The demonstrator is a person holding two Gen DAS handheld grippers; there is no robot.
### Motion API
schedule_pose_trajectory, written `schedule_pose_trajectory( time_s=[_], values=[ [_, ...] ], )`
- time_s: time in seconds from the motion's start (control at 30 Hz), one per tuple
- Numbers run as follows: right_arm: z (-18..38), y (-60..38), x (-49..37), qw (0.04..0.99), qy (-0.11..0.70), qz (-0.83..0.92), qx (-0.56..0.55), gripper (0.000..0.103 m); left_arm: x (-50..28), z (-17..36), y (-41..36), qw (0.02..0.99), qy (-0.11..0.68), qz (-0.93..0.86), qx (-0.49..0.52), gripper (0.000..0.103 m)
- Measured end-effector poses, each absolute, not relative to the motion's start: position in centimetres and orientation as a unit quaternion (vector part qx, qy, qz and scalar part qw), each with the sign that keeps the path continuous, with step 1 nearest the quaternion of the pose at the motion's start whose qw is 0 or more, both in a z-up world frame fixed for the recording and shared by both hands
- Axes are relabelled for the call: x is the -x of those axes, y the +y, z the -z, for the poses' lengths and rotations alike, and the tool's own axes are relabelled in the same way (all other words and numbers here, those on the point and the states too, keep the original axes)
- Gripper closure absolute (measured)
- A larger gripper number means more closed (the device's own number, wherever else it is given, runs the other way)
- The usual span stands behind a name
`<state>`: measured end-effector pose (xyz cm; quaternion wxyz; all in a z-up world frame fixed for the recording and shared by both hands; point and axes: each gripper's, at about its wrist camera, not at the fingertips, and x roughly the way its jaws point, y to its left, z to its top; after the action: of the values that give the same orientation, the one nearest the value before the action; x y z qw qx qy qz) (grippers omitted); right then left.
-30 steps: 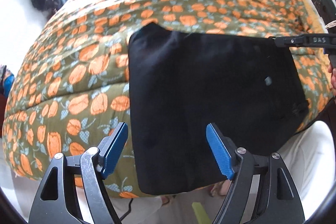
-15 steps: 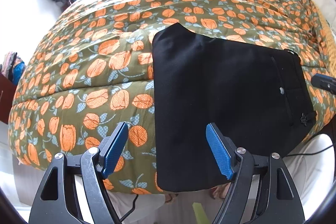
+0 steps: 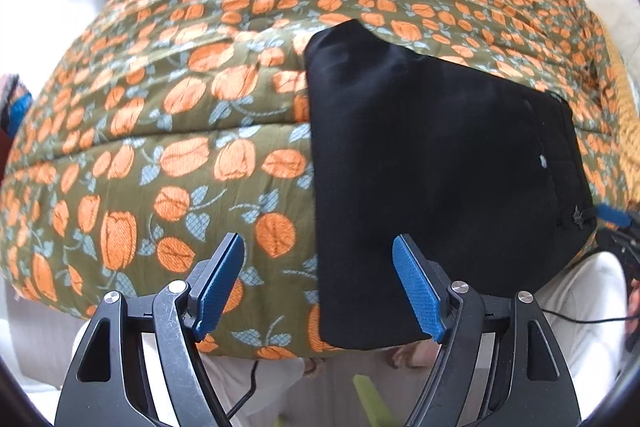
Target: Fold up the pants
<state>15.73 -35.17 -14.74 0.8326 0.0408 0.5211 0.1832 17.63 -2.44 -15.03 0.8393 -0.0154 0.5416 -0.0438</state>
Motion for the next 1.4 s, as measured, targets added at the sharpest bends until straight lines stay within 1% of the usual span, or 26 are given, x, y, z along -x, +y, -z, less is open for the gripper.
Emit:
schedule_pose_trajectory(
  time_s=[0.1,0.23,0.3,0.37,0.43,0.47,0.53,0.67,0.77,0.8,0.83,0.87,0.9,0.93,0.97,1.0,1.03,1.07,1.17,1.27,1.33,1.4],
  values=[
    [15.4,-38.6,-15.1,0.829,0.521,-0.176,-0.095,0.023,-18.8,15.7,-0.5,0.830,0.549,0.062,0.076,0.024],
    [17.9,-43.3,-17.3,0.775,0.531,-0.205,-0.274,0.023,-20.7,17.3,-0.2,0.796,0.582,0.106,0.129,0.025],
    [19.6,-44.1,-18.7,0.739,0.541,-0.221,-0.335,0.023,-21.3,17.9,-0.6,0.783,0.595,0.121,0.134,0.024],
    [20.7,-43.8,-19.8,0.718,0.560,-0.230,-0.343,0.023,-21.5,18.1,-1.0,0.779,0.600,0.125,0.129,0.023],
    [21.4,-43.0,-20.6,0.713,0.580,-0.229,-0.320,0.023,-21.6,18.2,-1.3,0.777,0.604,0.121,0.128,0.019],
    [21.6,-42.8,-20.8,0.711,0.584,-0.230,-0.316,0.021,-21.7,18.3,-1.4,0.776,0.606,0.121,0.127,0.019],
    [21.8,-42.3,-21.1,0.695,0.587,-0.251,-0.332,0.021,-21.8,18.3,-1.7,0.775,0.610,0.119,0.120,0.017],
    [21.3,-42.0,-20.9,0.689,0.583,-0.271,-0.334,0.021,-22.3,18.6,-0.9,0.772,0.609,0.113,0.139,0.016],
    [22.0,-42.2,-21.0,0.679,0.588,-0.270,-0.347,0.021,-22.3,19.3,-0.8,0.760,0.618,0.130,0.152,0.016],
    [22.3,-42.1,-21.2,0.675,0.592,-0.270,-0.348,0.021,-22.3,19.3,-0.8,0.756,0.619,0.136,0.160,0.018],
    [22.6,-41.8,-21.3,0.672,0.594,-0.272,-0.348,0.021,-22.3,19.5,-0.8,0.749,0.621,0.149,0.174,0.037],
    [22.6,-41.5,-21.5,0.672,0.596,-0.273,-0.345,0.025,-22.3,19.7,-0.9,0.737,0.623,0.171,0.197,0.054],
    [22.5,-41.1,-21.5,0.675,0.598,-0.275,-0.333,0.035,-22.3,19.8,-0.8,0.733,0.625,0.172,0.208,0.060],
    [22.2,-40.3,-21.5,0.684,0.604,-0.275,-0.304,0.043,-22.2,19.7,-0.9,0.736,0.623,0.172,0.204,0.071],
    [21.5,-39.3,-21.7,0.695,0.605,-0.273,-0.276,0.050,-22.1,19.2,-0.9,0.740,0.618,0.175,0.201,0.076],
    [20.9,-38.7,-21.6,0.703,0.604,-0.274,-0.256,0.054,-22.0,18.4,-0.8,0.746,0.609,0.178,0.203,0.081],
    [20.1,-38.3,-21.5,0.711,0.599,-0.277,-0.244,0.060,-21.9,17.3,-0.7,0.753,0.598,0.180,0.208,0.082],
    [19.0,-38.0,-21.4,0.719,0.591,-0.281,-0.233,0.062,-21.9,16.4,-0.6,0.760,0.586,0.184,0.213,0.082],
    [15.1,-36.9,-21.5,0.744,0.559,-0.298,-0.211,0.064,-22.8,12.6,-0.9,0.790,0.544,0.189,0.208,0.083],
    [11.5,-35.9,-22.8,0.767,0.523,-0.315,-0.197,0.065,-24.3,10.0,-1.7,0.825,0.514,0.173,0.161,0.083],
    [10.2,-35.5,-24.4,0.778,0.510,-0.316,-0.186,0.064,-25.3,10.5,-2.1,0.833,0.511,0.160,0.138,0.082],
    [10.5,-35.2,-25.7,0.785,0.510,-0.302,-0.177,0.064,-26.0,12.4,-2.4,0.834,0.521,0.141,0.113,0.080]
  ],
)
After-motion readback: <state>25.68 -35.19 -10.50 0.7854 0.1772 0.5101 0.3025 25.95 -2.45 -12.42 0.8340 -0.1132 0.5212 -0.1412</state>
